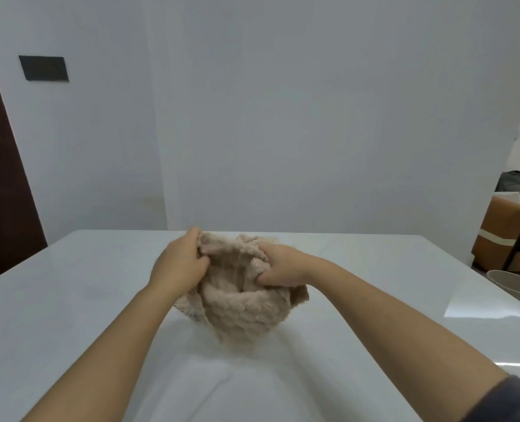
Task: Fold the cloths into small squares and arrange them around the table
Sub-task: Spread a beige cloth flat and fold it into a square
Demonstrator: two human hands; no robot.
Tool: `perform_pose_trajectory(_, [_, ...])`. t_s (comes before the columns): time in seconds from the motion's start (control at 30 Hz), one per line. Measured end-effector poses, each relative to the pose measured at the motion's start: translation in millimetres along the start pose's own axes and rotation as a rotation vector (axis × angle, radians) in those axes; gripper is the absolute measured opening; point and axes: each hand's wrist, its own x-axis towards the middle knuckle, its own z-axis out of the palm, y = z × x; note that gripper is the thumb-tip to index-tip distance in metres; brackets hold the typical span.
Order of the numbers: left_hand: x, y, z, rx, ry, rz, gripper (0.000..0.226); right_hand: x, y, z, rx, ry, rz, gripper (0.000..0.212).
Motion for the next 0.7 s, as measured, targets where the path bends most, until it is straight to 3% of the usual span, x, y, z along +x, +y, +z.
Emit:
perform_pose_trajectory(0.1, [-16.0, -15.9, 34.2, 0.099, -0.462, -0.054, 0.015, -7.3, 24.0, 28.2, -0.081, -0.155, 0.103, 0.031])
perform_pose_trajectory(0.17, [-27.9, -26.1, 60.6, 0.140, -0.576, -0.057, 0.018, -8.4, 37.3, 46.8, -0.037, -0.183, 0.132, 0.029])
perform_pose_trajectory(0.43, [6.2, -48.5, 117.5, 0.356, -0.524, -0.060, 0.047, 50.8, 73.0, 81.5, 0.062, -0.009, 0.168, 0.038])
perform_pose_trajectory(0.6, [42.9, -56.5, 138.0, 0.421, -0.488, -0.056, 0.046, 89.2, 87.0, 85.2, 0.072, 0.056, 0.157, 0.038])
perform_pose_trajectory(0.7, [57.0, -58.6, 139.4, 0.345, -0.377, -0.034, 0.038, 100.3, 91.0, 80.1, 0.136, 0.050, 0.170, 0.030])
